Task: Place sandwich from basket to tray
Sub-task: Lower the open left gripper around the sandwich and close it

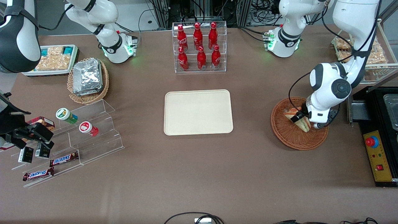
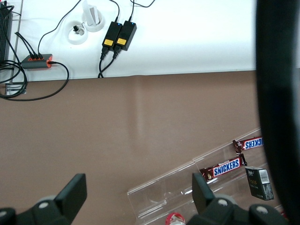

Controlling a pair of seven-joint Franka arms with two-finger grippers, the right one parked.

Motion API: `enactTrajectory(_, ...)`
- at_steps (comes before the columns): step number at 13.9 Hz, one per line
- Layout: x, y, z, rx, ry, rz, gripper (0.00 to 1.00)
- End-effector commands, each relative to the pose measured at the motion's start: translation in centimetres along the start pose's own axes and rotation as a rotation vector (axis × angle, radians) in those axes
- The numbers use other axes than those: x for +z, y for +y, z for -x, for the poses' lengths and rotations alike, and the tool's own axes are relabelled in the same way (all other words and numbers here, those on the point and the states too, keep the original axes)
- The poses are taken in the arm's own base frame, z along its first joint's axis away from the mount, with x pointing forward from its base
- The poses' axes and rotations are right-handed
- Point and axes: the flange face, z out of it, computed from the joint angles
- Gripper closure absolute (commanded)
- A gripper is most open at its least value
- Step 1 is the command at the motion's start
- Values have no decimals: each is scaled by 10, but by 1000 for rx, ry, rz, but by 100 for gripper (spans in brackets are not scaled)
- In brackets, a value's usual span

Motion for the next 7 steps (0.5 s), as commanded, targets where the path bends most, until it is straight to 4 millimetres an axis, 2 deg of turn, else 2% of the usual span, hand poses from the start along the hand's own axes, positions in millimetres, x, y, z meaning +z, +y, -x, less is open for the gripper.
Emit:
enactTrajectory(1,4,-2,-1,-16,13,0,87)
enactTrajectory(2,4,-3,-2,-30,13,0,99)
enactTrajectory(5,-9,0,-6,-72,31,11,100)
enactTrajectory(7,-49,7,-14,-72,36,-4,100)
